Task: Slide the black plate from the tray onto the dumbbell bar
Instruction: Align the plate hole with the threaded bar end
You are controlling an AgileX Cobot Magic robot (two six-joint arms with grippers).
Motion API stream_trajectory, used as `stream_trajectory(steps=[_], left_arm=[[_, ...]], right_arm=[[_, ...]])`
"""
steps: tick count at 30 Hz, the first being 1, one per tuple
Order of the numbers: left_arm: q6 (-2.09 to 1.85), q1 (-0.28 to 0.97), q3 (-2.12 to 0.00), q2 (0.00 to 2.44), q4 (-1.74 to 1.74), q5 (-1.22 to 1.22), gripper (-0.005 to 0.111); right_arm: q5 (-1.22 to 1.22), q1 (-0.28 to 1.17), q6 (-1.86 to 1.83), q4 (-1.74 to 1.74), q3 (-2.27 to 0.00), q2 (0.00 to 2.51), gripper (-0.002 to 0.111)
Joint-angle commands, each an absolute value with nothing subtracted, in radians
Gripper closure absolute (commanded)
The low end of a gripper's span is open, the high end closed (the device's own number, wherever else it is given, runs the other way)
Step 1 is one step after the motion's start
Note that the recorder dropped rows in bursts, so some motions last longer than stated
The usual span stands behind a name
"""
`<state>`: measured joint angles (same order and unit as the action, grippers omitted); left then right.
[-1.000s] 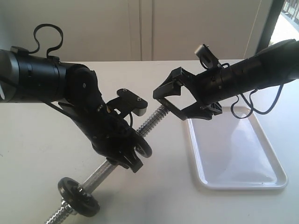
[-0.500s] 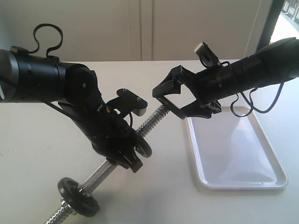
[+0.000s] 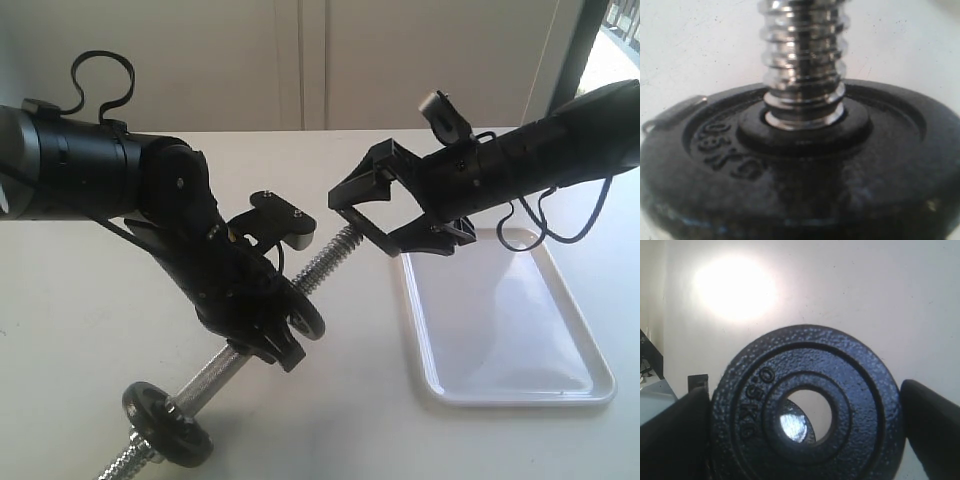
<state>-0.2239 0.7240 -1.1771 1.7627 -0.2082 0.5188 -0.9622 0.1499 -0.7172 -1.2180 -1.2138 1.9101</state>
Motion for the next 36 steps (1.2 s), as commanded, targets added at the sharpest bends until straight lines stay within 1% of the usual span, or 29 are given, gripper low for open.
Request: stream_trajectory(steps=[1,8,20,36], left_arm=[[-0.224,0.731,-1.197,1.715,-0.261,0.501,0.107],[-0.224,0.731,-1.197,1.715,-0.261,0.501,0.107],[-0.224,0.731,-1.197,1.715,-0.261,0.501,0.107],[-0.224,0.731,-1.197,1.715,-0.261,0.501,0.107]], right_arm=[[-1.034,0.131,-0.726,-1.275,-1.225,1.885,0.108],[-1.085,0.129,-0.728,-1.319,-1.225,1.885,0.108],[-1.048,0.129,-0.730,-1.234,-1.223,1.898,0.108],[-1.057,0.133,-0.681,-1.237,-1.207,1.899,0.108]])
